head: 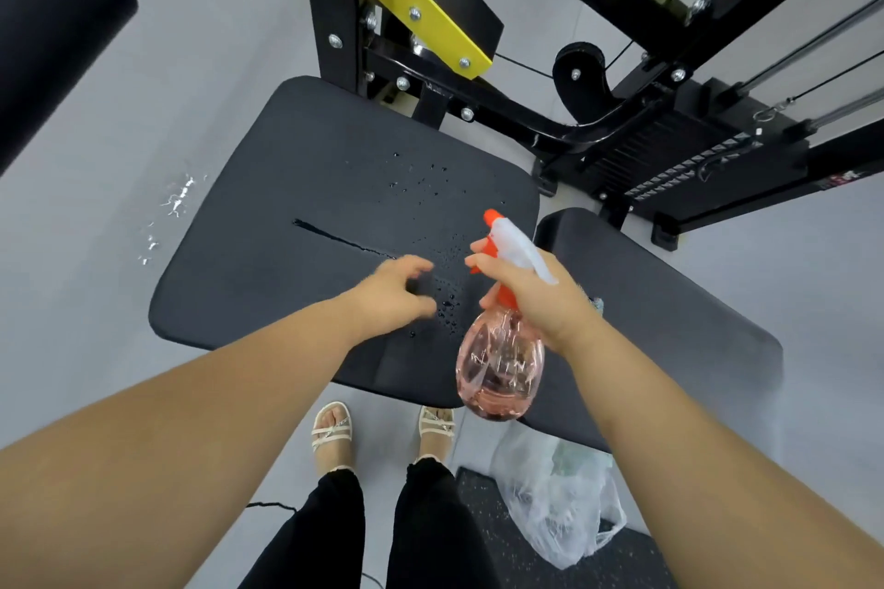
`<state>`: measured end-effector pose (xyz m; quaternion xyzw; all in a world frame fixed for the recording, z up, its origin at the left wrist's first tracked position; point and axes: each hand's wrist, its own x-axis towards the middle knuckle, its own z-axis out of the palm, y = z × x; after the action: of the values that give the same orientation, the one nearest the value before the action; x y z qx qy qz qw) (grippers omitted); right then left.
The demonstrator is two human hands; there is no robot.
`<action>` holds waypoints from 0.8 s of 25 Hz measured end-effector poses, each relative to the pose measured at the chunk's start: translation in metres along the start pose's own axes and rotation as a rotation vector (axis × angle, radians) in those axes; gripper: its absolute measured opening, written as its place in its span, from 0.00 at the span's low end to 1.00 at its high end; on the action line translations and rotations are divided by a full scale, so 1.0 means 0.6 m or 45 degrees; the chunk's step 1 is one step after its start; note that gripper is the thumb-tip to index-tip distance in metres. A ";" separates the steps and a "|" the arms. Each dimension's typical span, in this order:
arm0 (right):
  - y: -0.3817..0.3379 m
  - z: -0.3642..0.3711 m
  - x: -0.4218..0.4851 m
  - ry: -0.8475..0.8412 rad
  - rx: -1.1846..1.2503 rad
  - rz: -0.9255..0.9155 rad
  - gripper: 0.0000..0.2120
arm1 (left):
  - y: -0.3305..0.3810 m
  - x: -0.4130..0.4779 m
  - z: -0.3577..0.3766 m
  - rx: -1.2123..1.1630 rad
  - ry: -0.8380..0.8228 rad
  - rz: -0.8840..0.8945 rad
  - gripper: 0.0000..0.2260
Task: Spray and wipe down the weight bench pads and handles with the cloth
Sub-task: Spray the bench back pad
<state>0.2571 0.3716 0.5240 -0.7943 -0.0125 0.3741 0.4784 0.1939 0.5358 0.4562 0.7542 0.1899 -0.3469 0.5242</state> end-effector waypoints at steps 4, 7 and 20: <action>-0.036 0.030 0.006 0.075 0.295 -0.214 0.24 | 0.013 -0.020 -0.007 -0.087 -0.456 0.206 0.46; -0.057 0.037 0.031 0.160 0.420 -0.261 0.18 | 0.016 -0.014 -0.017 -0.056 -0.230 0.305 0.44; -0.063 -0.027 0.256 0.157 0.148 -0.095 0.40 | 0.098 0.137 -0.151 0.235 0.330 0.043 0.51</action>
<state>0.3904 0.4376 0.4678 -0.7858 0.0093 0.3065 0.5371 0.3180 0.5908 0.4542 0.8407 0.2108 -0.2537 0.4295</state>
